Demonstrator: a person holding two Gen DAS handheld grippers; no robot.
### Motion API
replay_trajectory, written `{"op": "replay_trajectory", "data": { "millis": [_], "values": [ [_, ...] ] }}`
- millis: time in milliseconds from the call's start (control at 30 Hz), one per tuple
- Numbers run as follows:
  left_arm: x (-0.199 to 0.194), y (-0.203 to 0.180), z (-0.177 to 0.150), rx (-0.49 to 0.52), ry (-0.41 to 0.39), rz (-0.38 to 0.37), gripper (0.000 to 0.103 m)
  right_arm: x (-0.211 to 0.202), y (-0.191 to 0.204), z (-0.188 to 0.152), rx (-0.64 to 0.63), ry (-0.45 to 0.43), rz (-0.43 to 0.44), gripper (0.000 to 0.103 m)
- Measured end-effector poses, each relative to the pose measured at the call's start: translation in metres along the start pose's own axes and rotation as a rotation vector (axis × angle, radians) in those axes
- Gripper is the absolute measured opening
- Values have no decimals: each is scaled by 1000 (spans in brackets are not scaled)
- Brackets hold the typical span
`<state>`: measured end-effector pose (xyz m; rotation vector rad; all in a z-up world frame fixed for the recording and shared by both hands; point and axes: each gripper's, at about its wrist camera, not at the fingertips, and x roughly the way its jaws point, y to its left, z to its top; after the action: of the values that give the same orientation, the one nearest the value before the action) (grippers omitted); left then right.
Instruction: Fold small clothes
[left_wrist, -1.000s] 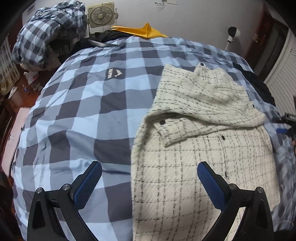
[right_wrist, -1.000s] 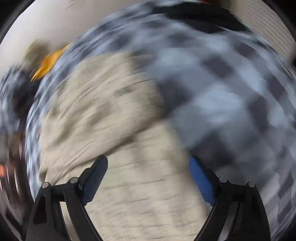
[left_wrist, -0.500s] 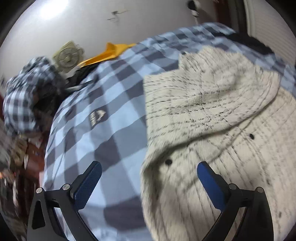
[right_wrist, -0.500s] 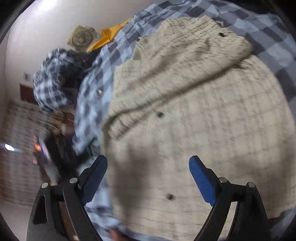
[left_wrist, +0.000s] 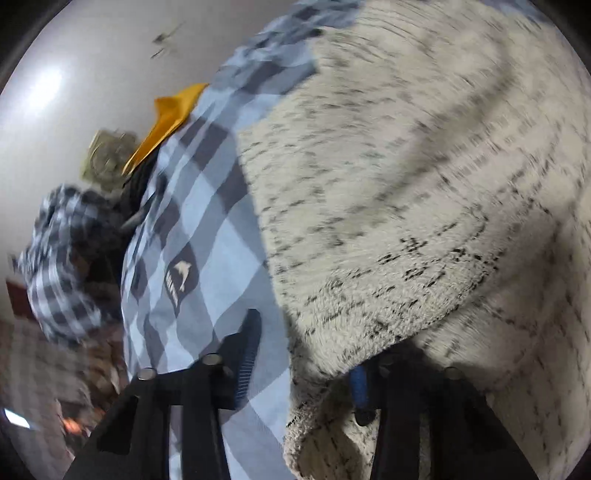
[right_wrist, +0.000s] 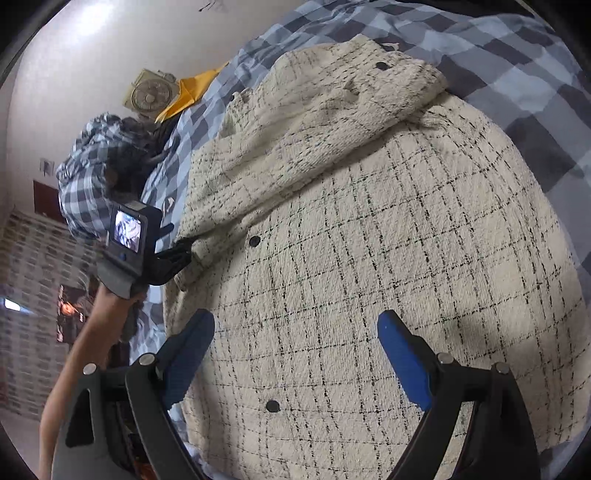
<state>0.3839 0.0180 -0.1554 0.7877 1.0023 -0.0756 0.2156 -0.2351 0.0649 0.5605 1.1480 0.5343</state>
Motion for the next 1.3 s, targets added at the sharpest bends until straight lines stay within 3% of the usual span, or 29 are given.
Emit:
{"op": "replay_trajectory", "data": {
  "millis": [133, 233, 367, 467, 533, 667, 767, 867, 933, 967, 1033, 1067, 1133, 1300],
  "values": [
    [-2, 33, -15, -223, 7, -43, 27, -5, -7, -3, 13, -11, -3, 88],
    [-2, 56, -38, -414, 35, -160, 27, -6, -13, -2, 41, -11, -1, 88],
    [-5, 72, -58, -524, 53, -201, 27, -9, -21, -1, 75, -18, -6, 88],
    [-16, 91, -66, -633, 6, -300, 27, -8, -25, -1, 95, -7, 1, 88],
    [-25, 96, -61, -653, -26, -325, 25, -7, -29, -3, 115, 1, 15, 88],
    [-29, 99, -51, -684, -47, -357, 13, -7, -34, -2, 144, 20, 44, 88],
    [-8, 108, -64, -828, 26, -409, 14, -9, -35, -2, 146, 26, 62, 88],
    [3, 98, -73, -812, 90, -417, 15, -13, -35, -1, 149, 33, 68, 88],
    [-4, 97, -80, -796, 90, -407, 17, -16, -40, 0, 165, 34, 65, 88],
    [-11, 99, -84, -797, 93, -402, 22, -18, -42, 1, 173, 34, 62, 88],
    [-30, 103, -91, -792, 100, -370, 60, -21, -46, 3, 188, 28, 56, 88],
    [-45, 105, -95, -788, 81, -351, 100, -24, -49, 4, 196, 22, 53, 88],
    [-82, 103, -100, -767, 14, -334, 103, -28, -51, 5, 201, 10, 58, 88],
    [-172, 68, -112, -693, -93, -390, 103, -41, -54, 10, 195, -31, 36, 88]
  ]
}}
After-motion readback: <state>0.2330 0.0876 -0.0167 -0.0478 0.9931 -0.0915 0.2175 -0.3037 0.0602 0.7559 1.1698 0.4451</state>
